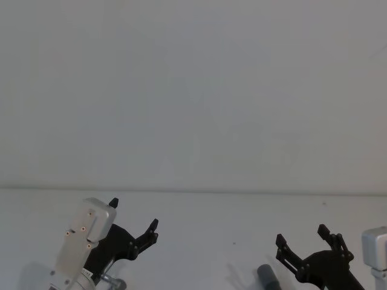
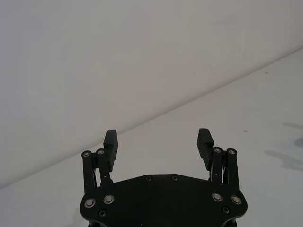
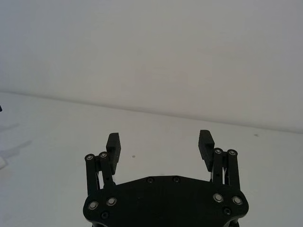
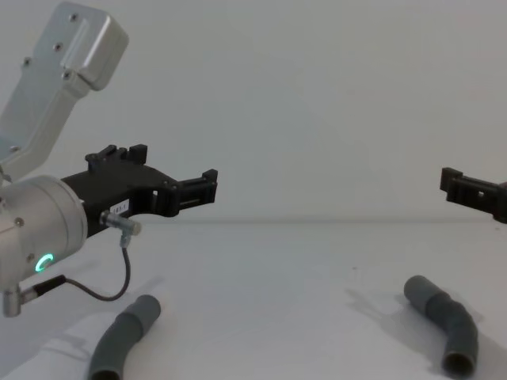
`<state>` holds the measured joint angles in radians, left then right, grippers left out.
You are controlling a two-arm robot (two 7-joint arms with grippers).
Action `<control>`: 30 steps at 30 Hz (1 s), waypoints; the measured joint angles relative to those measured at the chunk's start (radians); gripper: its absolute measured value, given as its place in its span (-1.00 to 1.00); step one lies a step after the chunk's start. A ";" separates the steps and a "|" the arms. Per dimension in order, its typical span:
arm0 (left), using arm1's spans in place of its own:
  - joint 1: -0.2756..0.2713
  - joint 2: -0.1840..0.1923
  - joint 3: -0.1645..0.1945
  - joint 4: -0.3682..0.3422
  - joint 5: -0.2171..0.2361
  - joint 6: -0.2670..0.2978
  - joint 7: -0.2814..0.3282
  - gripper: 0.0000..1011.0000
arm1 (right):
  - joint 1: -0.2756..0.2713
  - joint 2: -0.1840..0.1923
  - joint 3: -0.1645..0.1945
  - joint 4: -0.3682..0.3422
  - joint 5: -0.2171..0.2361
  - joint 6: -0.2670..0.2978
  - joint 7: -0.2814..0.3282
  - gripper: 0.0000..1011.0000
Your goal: Use both hands to pick up one end of the pipe from the table, align the ends, and insert them.
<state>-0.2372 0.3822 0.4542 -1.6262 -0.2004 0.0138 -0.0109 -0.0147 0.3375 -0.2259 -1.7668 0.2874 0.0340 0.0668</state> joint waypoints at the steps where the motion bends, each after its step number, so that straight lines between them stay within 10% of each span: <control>1: 0.000 0.000 0.000 0.000 0.000 0.000 0.000 0.98 | 0.000 0.000 0.000 0.000 0.000 0.000 0.000 0.98; 30: 0.000 0.000 0.000 0.000 0.000 0.000 0.000 0.98 | 0.000 0.000 0.000 0.000 0.000 0.000 0.000 0.98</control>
<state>-0.2371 0.3821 0.4542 -1.6262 -0.2004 0.0138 -0.0109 -0.0146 0.3375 -0.2258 -1.7668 0.2874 0.0340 0.0668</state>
